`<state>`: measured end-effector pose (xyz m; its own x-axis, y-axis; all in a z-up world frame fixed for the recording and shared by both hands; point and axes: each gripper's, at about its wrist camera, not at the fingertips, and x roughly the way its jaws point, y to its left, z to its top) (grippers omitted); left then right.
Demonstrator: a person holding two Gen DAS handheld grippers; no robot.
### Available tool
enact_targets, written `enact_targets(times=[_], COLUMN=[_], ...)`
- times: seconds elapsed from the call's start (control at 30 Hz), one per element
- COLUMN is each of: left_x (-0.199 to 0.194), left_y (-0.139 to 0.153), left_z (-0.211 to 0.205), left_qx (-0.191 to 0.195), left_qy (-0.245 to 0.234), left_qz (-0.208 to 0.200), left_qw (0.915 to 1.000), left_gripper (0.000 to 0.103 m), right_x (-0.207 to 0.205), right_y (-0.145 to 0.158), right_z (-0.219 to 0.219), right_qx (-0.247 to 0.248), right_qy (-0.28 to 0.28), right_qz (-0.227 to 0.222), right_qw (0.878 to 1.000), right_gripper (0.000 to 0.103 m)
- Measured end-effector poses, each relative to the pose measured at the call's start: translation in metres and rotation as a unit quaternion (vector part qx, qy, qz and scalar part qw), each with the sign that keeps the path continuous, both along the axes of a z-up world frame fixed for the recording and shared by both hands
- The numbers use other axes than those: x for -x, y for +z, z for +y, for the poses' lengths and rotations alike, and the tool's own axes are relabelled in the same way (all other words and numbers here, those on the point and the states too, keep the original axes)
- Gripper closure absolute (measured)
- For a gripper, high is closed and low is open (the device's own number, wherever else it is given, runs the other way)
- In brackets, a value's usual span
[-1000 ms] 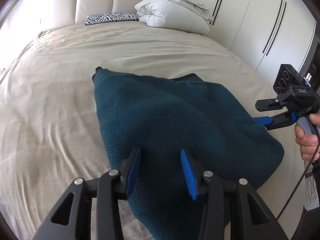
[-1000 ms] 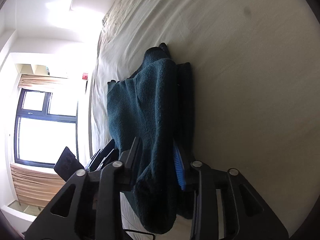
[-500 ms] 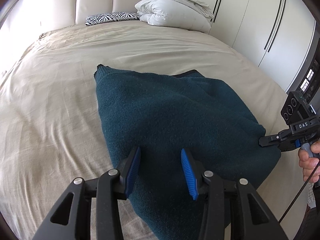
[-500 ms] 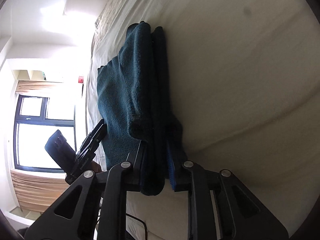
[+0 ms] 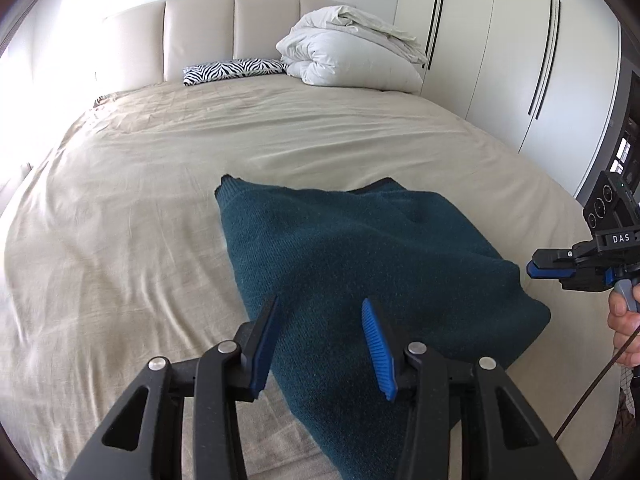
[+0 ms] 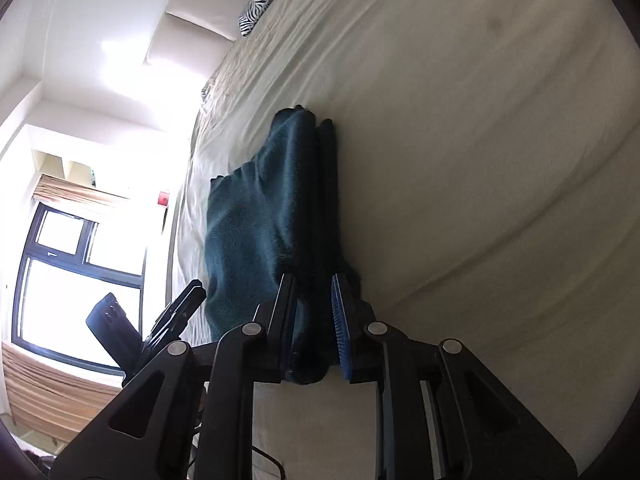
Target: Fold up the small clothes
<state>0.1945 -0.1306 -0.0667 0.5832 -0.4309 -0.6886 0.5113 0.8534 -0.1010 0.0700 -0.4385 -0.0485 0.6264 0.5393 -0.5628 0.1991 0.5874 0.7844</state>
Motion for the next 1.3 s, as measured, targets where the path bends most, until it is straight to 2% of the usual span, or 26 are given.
enact_targets(times=[0.1, 0.2, 0.27, 0.33, 0.4, 0.53, 0.57, 0.63, 0.73, 0.83, 0.93, 1.03, 1.13, 1.3], left_x=[0.003, 0.018, 0.029, 0.036, 0.037, 0.038, 0.038, 0.037, 0.028, 0.003, -0.028, -0.057, -0.055, -0.060], left_y=[-0.005, -0.021, -0.032, -0.038, -0.040, -0.038, -0.034, -0.021, 0.003, 0.013, 0.008, -0.022, -0.036, -0.041], left_z=[-0.010, -0.017, -0.021, -0.025, -0.027, -0.024, -0.022, -0.019, -0.016, -0.026, -0.043, -0.051, -0.039, -0.032], left_qx=[-0.012, -0.031, -0.060, -0.082, -0.091, -0.086, -0.079, -0.066, -0.046, -0.049, -0.066, -0.094, -0.066, -0.051], left_qy=[-0.020, -0.033, -0.035, -0.039, -0.043, -0.041, -0.039, -0.034, -0.030, -0.024, -0.014, -0.008, 0.006, 0.014], left_qz=[0.005, 0.017, 0.002, -0.014, -0.020, -0.018, -0.014, -0.018, -0.047, -0.055, -0.052, 0.010, 0.003, 0.019], left_qw=[0.9997, 0.9988, 0.9976, 0.9957, 0.9947, 0.9953, 0.9960, 0.9971, 0.9974, 0.9970, 0.9964, 0.9955, 0.9978, 0.9984], left_gripper=[0.058, 0.058, 0.057, 0.055, 0.053, 0.052, 0.051, 0.051, 0.051, 0.051, 0.051, 0.048, 0.044, 0.037], right_x=[-0.017, -0.024, -0.024, -0.016, -0.010, -0.005, -0.005, -0.017, -0.032, -0.062, -0.094, -0.107, -0.109, -0.115], right_y=[0.013, -0.006, -0.030, -0.046, -0.050, -0.040, -0.032, -0.019, 0.002, 0.012, 0.002, -0.017, -0.030, -0.031], right_z=[0.034, 0.053, 0.051, 0.044, 0.038, 0.032, 0.033, 0.033, 0.024, 0.026, 0.025, 0.017, -0.001, -0.015], right_qx=[0.010, 0.013, 0.018, -0.013, -0.033, -0.017, -0.011, 0.006, 0.014, 0.035, 0.047, 0.061, 0.028, 0.036], right_qy=[0.050, 0.076, 0.077, 0.070, 0.063, 0.054, 0.052, 0.051, 0.055, 0.062, 0.055, 0.047, 0.034, 0.020], right_qz=[-0.014, 0.016, 0.038, 0.024, 0.010, 0.007, 0.003, -0.009, -0.031, -0.031, -0.007, 0.017, 0.008, 0.003], right_qw=[0.999, 0.997, 0.996, 0.997, 0.997, 0.998, 0.999, 0.999, 0.998, 0.997, 0.997, 0.997, 0.999, 0.999], right_gripper=[0.086, 0.086, 0.086, 0.091, 0.092, 0.091, 0.087, 0.086, 0.086, 0.086, 0.086, 0.086, 0.087, 0.087])
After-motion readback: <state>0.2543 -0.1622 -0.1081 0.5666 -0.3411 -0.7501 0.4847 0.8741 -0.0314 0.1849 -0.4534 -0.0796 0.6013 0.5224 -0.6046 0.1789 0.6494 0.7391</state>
